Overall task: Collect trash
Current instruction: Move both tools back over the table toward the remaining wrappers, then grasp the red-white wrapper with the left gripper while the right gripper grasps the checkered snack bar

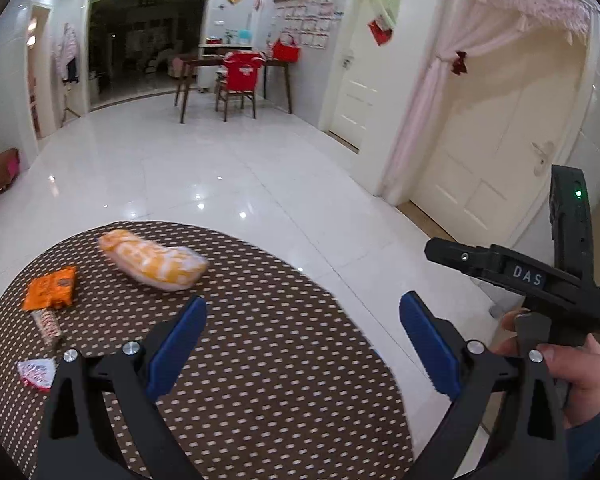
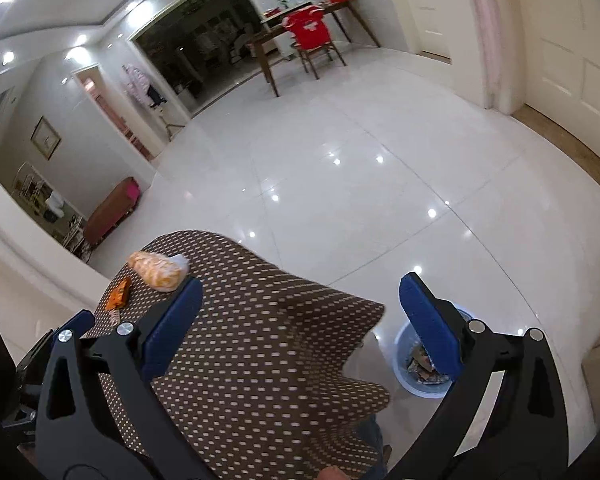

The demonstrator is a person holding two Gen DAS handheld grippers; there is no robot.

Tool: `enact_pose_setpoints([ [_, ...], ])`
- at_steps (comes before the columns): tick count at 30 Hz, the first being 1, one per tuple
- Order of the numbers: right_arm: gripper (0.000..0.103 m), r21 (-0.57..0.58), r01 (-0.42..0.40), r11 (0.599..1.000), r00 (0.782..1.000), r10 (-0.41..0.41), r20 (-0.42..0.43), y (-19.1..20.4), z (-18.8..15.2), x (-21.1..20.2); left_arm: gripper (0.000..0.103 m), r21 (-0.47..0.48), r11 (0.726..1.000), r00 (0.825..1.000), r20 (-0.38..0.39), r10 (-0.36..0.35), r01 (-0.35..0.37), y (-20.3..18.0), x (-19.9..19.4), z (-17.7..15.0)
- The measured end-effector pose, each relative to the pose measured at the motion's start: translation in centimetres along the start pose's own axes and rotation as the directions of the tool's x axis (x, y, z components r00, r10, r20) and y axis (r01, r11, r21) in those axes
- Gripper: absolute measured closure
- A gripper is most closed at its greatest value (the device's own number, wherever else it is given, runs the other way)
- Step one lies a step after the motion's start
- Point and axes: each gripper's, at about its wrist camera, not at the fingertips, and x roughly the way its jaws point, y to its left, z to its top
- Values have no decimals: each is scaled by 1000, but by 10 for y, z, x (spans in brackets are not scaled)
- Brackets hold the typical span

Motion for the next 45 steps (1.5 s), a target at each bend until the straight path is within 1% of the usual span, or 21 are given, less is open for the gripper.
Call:
enact_pose_setpoints([
  [3,6,-44,-19,999,1000,18,-13,28,-1,8,8,-26,999,999,19,35,-34,22,-11,-4],
  [9,6,-123,-60,991,997,55,-45,79,-8,27,8,-113,988,994,31,105,-101,82,-33,-23],
  [10,6,-139,-71,988,996,65,-53,91,-10,31,8,-134,984,992,27,125,-121,96,-37,-28],
  [15,6,-199,-113,974,991,95,-98,135,-21,53,8,-199,964,983,19,183,-176,142,-51,-43],
  [17,6,-223,-132,966,987,108,-116,153,-26,61,8,-221,953,976,14,218,-210,163,-57,-50],
  [22,6,-283,-183,941,976,140,-168,197,-42,84,8,-268,925,962,-22,273,-269,203,-63,-68],
  [26,6,-305,-209,929,968,151,-202,215,-54,97,8,-283,911,953,-54,298,-301,225,-62,-80],
  [30,6,-321,-226,920,960,154,-234,231,-63,110,8,-267,909,947,-86,308,-320,240,-51,-89],
  [34,6,-331,-236,914,955,154,-255,239,-69,120,8,-225,918,945,-115,307,-326,250,-36,-97],
  [38,6,-338,-242,909,950,151,-273,243,-72,129,9,-192,931,949,-120,291,-310,254,-26,-95],
  [39,6,-340,-244,908,949,151,-278,244,-72,132,13,-188,937,954,-120,274,-293,254,-24,-95],
  [41,6,-344,-251,905,945,153,-288,249,-75,138,54,-190,946,959,-151,238,-264,257,-15,-97],
  [42,6,-347,-256,902,943,154,-293,252,-75,141,61,-192,948,961,-162,224,-254,258,-12,-99],
  [43,6,-350,-258,901,943,156,-296,253,-78,142,74,-184,950,963,-144,227,-251,257,-13,-100],
  [44,6,-352,-262,899,941,157,-300,256,-79,145,83,-190,954,968,-140,209,-233,258,-14,-102],
  [45,6,-354,-266,897,939,159,-304,259,-80,148,84,-203,954,971,-141,193,-219,259,-14,-103],
])
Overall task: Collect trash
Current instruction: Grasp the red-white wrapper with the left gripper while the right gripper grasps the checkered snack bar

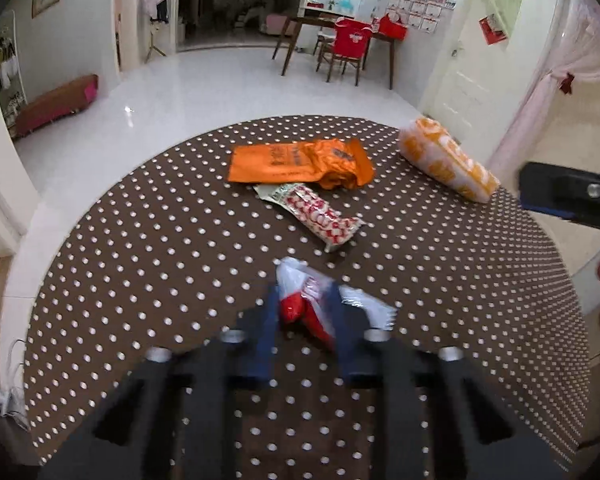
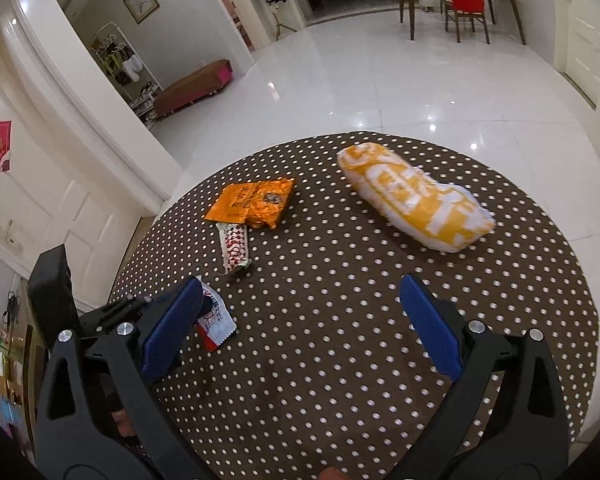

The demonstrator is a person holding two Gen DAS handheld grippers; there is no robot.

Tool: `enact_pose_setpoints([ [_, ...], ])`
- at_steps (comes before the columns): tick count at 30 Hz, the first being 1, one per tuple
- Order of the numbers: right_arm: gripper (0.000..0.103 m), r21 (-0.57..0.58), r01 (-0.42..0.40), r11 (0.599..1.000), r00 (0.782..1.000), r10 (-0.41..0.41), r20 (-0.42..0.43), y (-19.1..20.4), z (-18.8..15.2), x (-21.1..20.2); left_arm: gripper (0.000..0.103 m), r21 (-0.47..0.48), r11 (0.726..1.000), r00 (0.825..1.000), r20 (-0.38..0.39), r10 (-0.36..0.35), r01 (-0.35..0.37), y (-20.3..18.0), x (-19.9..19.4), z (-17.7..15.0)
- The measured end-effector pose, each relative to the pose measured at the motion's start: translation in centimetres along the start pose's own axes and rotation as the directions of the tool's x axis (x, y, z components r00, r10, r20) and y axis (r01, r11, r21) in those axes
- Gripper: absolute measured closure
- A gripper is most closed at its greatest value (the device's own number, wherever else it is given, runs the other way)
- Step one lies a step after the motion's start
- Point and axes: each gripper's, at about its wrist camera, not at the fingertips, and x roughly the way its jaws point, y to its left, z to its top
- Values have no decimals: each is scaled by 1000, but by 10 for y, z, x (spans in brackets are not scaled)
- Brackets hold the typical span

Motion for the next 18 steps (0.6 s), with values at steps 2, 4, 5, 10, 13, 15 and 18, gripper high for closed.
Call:
enact_pose_setpoints([
  [2,6,-12,-8,1000,1000,8,-9,6,1,9,85,-11,1000,1000,5,-9,9,2,-1,-3],
  [4,6,-28,-15,999,1000,14,-22,14,2,19,86,-24,1000,1000,11,-14,14,5,-3,-7],
  [5,6,-39,-17,999,1000,16,-26,17,3,23,86,-34,999,1000,12,-16,17,8,-5,-9],
  [10,7,-125,-11,992,999,5,-50,42,5,55,88,-85,996,999,40,2,1,22,-22,-20],
  [13,19,-195,6,981,998,-19,-68,60,7,78,88,-126,992,998,61,15,-8,31,-36,-23],
  [15,32,-218,7,976,996,-25,-83,67,8,91,88,-145,989,997,72,26,-15,36,-45,-27],
  [18,48,-269,27,963,994,-54,-92,79,10,111,88,-178,984,995,85,43,-27,44,-58,-36],
])
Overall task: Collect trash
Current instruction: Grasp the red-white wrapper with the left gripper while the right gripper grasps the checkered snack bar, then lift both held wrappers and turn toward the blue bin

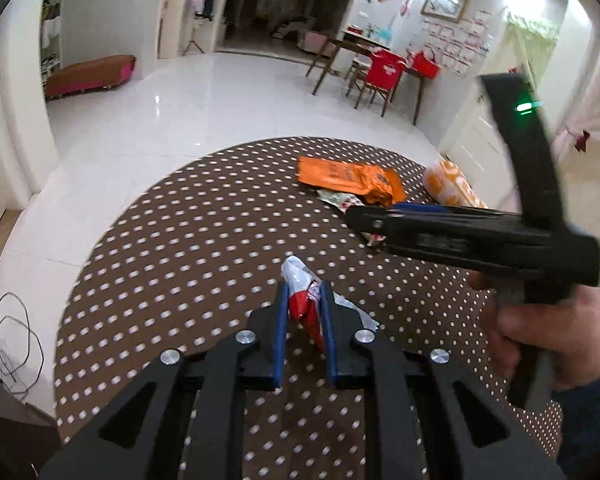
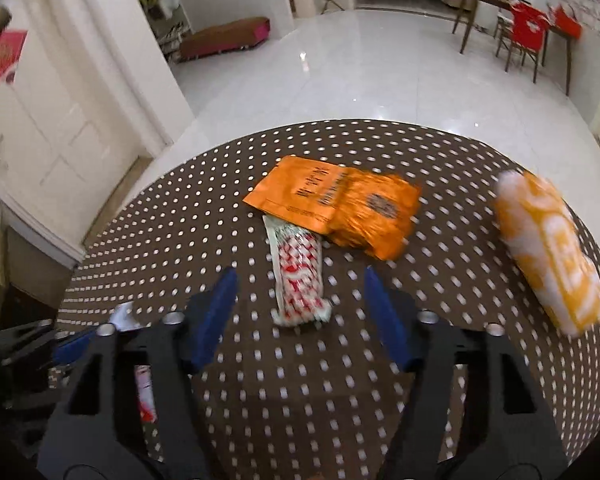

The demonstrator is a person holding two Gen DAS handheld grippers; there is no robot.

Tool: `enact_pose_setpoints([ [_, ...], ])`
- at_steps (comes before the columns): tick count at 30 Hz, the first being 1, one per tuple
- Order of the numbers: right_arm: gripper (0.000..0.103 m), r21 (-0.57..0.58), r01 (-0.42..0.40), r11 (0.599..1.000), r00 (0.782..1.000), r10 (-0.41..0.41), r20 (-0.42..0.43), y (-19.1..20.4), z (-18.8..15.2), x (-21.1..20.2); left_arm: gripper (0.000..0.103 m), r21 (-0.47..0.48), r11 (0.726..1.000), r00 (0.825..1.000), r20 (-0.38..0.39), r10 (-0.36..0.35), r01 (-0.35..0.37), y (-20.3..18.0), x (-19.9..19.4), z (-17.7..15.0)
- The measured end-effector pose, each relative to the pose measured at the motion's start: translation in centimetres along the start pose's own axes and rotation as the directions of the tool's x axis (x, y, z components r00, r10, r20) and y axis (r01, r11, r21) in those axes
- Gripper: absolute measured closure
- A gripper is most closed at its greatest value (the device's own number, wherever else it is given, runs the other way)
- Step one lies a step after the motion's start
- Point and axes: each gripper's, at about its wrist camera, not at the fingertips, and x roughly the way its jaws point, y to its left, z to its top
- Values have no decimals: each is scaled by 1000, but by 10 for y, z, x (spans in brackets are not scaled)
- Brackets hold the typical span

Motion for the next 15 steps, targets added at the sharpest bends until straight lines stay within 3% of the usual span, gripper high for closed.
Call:
enact_pose_setpoints([
  [2,65,-42,25,999,1000,-25,0,7,2,11,88,-20,1000,1000,6,6,-6,5,-7,-2],
  [5,81,-123,80,989,997,-78,25,17,-3,13,88,-33,999,1000,10,18,-18,9,-14,-1],
  [15,86,-15,-81,997,996,82,21,-19,-52,-31,88,-12,1000,1000,10,-1,1,-12,-20,-1],
])
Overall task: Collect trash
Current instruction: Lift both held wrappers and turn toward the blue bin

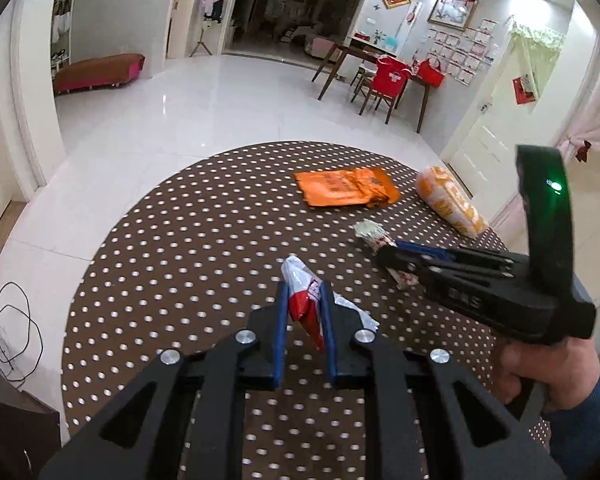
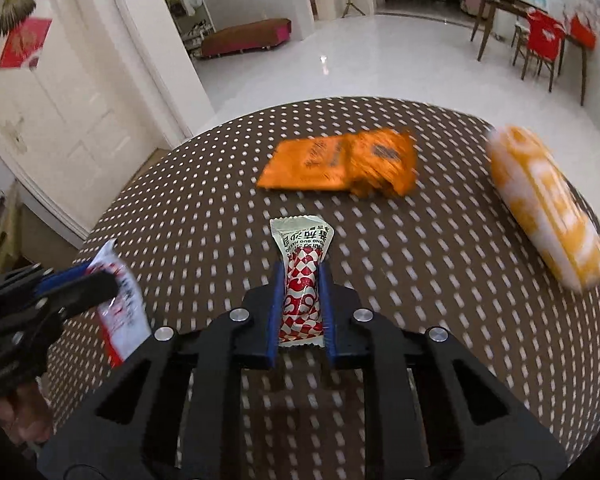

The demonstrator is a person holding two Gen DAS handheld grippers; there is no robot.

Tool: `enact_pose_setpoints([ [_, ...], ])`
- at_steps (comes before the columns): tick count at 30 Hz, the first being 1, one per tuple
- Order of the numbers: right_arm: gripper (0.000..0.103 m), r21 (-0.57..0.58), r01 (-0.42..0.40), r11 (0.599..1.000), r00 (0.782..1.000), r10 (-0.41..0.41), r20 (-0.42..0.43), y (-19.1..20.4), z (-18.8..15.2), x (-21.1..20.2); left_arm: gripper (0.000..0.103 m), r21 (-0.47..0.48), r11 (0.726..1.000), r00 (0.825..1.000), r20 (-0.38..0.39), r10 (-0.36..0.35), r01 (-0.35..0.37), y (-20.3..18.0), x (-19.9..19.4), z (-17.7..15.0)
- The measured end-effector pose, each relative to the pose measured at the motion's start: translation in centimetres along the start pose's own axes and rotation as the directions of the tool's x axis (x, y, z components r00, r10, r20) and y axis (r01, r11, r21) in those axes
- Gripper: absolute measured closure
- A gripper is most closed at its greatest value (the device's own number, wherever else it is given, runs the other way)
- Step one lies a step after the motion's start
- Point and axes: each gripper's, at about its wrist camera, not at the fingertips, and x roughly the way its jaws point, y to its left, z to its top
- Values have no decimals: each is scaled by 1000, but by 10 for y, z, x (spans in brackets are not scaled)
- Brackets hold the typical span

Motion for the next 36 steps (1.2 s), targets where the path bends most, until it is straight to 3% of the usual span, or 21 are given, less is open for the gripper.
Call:
enact_pose_setpoints([
  [6,86,75,-31,997,998,27,54,-32,-16,-45,88,61,998,1000,-4,-25,25,-36,-1,1],
  [21,86,219,7,976,974,-56,219,-106,-58,-160,88,247,967,998,-3,-69,67,-144,2,5],
  [29,86,312,40,949,952,-131,277,-159,-84,-216,88,340,933,992,-17,-122,120,-210,10,8],
  [36,86,436,92,895,920,-244,308,-223,-124,-273,88,425,886,982,-43,-186,187,-272,18,5],
])
